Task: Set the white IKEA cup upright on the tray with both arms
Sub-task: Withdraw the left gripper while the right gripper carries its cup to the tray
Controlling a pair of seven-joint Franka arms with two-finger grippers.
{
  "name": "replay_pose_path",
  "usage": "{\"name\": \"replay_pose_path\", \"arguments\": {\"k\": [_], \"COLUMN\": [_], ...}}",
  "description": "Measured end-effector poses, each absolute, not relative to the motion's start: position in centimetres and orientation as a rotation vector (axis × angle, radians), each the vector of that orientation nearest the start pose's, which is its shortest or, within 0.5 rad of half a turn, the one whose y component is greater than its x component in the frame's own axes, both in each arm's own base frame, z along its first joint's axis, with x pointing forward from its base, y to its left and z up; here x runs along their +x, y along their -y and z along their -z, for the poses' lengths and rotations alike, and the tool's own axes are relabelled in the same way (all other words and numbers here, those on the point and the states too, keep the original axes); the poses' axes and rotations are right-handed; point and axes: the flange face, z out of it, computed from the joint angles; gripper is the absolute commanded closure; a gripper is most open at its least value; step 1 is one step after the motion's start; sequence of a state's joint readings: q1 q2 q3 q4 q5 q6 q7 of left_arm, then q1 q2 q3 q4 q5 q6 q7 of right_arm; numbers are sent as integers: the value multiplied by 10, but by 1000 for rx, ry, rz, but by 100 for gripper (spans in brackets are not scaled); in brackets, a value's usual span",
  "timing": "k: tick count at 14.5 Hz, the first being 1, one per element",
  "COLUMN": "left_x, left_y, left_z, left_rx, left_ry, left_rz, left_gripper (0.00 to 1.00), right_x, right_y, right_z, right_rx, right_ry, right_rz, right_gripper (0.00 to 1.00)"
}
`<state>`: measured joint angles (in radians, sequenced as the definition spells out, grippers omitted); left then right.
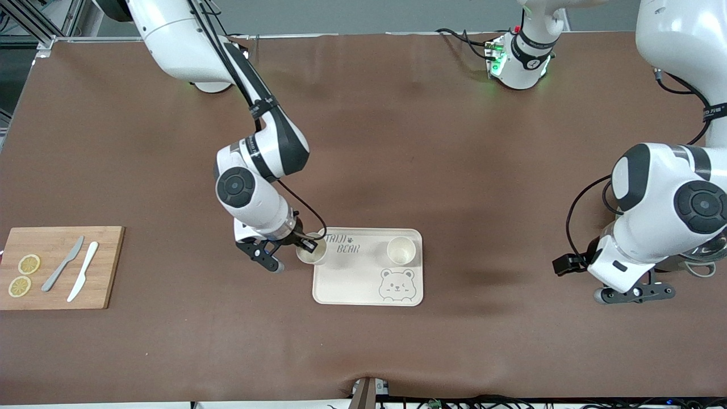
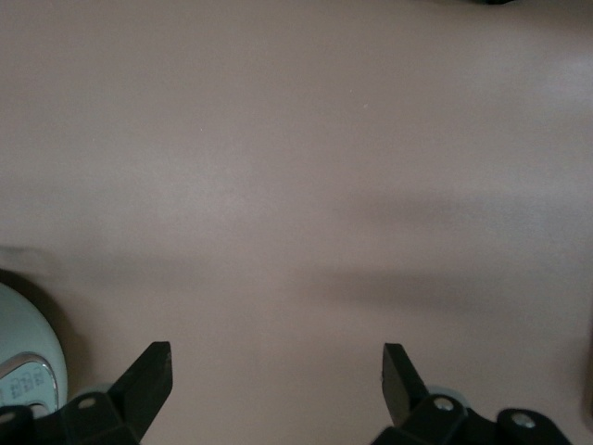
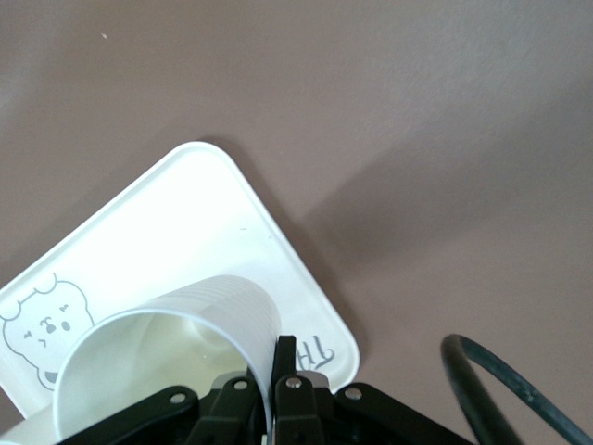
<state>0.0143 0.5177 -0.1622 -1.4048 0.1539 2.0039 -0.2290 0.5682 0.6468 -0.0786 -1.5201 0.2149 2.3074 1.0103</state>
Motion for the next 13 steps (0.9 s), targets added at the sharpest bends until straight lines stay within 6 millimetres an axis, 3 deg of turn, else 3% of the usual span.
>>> {"name": "replay_pose_path", "arguments": {"k": [4,8,11,13], "left_x": [701,673,640,615], "left_y": [81,94,102,85], "left_z": [-450,-499,-556,-600], "left_rx": [-3083,-3060,-3087,-3098], "left_ry": [-40,-97,-98,-134], "left_rz": [190,126,110,125], "left_gripper": [0,0,0,0], "right_x": [636,640,639,637], "right_y": [-357,-368,-379,-384], "right_z": [-282,-272,-266,-262], "right_rx": [-2794,-2787,-2777,-2775], "right_ry": [-934,-931,-949,-958], "right_rz": [62,78,81,80], "right_gripper": [100,100,100,100]}}
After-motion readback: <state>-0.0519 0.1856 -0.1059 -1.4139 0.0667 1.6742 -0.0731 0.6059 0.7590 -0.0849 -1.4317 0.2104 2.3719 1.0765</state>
